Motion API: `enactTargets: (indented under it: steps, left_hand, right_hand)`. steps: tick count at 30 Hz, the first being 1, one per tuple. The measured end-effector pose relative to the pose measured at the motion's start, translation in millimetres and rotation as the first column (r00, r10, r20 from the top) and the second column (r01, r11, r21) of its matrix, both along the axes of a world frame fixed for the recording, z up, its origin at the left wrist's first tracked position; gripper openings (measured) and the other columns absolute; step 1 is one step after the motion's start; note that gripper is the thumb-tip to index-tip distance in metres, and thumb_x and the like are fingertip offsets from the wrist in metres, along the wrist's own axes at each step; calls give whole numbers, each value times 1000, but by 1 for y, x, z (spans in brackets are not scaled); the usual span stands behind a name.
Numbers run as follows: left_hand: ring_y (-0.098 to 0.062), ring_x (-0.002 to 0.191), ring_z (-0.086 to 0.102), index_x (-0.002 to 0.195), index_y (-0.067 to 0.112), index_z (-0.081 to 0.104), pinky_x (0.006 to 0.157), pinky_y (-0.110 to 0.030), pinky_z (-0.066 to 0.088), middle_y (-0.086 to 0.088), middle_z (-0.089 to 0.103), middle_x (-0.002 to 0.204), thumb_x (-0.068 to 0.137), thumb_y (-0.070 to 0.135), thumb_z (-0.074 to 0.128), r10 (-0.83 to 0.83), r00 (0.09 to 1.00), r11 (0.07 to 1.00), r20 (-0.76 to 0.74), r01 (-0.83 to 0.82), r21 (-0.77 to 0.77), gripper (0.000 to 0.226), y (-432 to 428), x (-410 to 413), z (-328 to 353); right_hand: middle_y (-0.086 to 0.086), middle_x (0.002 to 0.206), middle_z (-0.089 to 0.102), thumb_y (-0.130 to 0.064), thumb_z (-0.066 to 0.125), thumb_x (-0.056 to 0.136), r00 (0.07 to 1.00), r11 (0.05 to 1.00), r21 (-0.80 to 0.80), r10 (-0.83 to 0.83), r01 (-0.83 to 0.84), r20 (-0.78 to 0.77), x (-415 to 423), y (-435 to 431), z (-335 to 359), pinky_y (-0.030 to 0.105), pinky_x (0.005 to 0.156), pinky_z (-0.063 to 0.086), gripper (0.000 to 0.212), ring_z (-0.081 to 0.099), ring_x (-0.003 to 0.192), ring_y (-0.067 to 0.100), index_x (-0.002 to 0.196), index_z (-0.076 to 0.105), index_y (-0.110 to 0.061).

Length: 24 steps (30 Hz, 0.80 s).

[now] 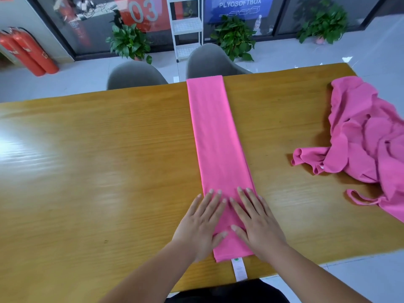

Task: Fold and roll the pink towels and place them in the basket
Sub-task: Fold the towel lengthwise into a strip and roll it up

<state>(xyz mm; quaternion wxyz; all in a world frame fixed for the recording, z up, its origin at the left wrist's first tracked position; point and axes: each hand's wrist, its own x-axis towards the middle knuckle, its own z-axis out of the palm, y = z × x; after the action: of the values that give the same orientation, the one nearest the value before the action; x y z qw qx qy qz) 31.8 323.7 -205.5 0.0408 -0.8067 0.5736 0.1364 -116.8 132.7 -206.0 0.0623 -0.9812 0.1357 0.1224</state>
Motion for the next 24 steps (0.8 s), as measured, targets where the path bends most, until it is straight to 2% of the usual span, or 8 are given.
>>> enactTargets:
  steps: [3, 6, 9, 12, 15, 17, 20, 24]
  left_hand:
    - [-24, 160, -22, 168, 19, -9, 127, -55, 0, -3, -20, 175, 105, 75, 15, -48, 999, 999, -10, 48, 24, 88, 18, -10, -5]
    - [-23, 154, -38, 163, 20, -25, 130, -53, -6, -2, -36, 169, 104, 75, 8, -53, 998, 995, 20, 51, 82, 87, 14, -13, 2]
    - [-22, 150, -44, 161, 19, -30, 129, -53, -11, -4, -42, 166, 102, 78, 4, -54, 998, 991, 18, 51, 121, 91, 14, -20, 13]
    - [-24, 151, -43, 161, 21, -30, 129, -53, -11, -5, -43, 165, 101, 79, 4, -43, 999, 991, 11, 41, 130, 90, 29, -30, 13]
    - [-29, 154, -38, 161, 25, -31, 130, -55, -7, -5, -43, 165, 107, 68, 4, -19, 999, 991, 50, 12, 133, 77, 49, -47, 14]
    - [-31, 156, -33, 163, 24, -26, 130, -56, -5, -3, -38, 168, 111, 58, 7, 32, 999, 991, 36, -37, 127, 71, 56, -61, 13]
    - [-33, 159, -22, 167, 21, -13, 131, -55, 1, -1, -24, 173, 113, 46, 15, 59, 998, 994, 25, -61, 92, 66, 64, -80, 11]
    - [-29, 163, -1, 169, 21, 9, 130, -51, 13, 4, -3, 177, 112, 44, 28, 133, 991, 988, 12, -133, 83, 65, 77, -103, 8]
  right_hand:
    - [0, 176, -16, -71, 25, 106, 998, 1000, 9, 22, -22, -51, -28, 5, 2, 53, 128, 11, 80, -13, 162, 23, 169, -3, -30]
    - [-2, 173, -28, -74, 17, 105, 995, 999, -10, 47, -48, -85, -29, 3, 8, 51, 128, 3, 80, -24, 159, 21, 166, -17, -33]
    - [-2, 170, -34, -75, 13, 104, 992, 997, -20, 70, -72, -102, -28, 5, 12, 50, 127, -3, 81, -30, 157, 20, 163, -23, -33]
    - [1, 172, -30, -68, 13, 107, 990, 993, -60, 94, -101, -104, -36, 4, 14, 53, 127, -3, 76, -28, 158, 24, 166, -14, -30]
    - [1, 177, -10, -48, 19, 112, 975, 968, -116, 215, -221, -60, -64, 1, 12, 55, 126, 7, 64, -13, 162, 26, 169, 5, -22]
    - [-2, 177, -1, -44, 23, 112, 974, 968, -106, 225, -226, -28, -90, -1, 7, 54, 126, 14, 62, -6, 163, 26, 169, 9, -23]
    - [-5, 177, 0, -47, 28, 112, 978, 975, -86, 207, -205, 8, -121, -6, 3, 54, 125, 19, 63, -1, 163, 27, 169, 13, -25]
    - [-7, 177, 1, -53, 30, 111, 968, 966, -83, 248, -245, 29, -147, -11, 3, 54, 126, 20, 66, 0, 163, 27, 169, 17, -24]
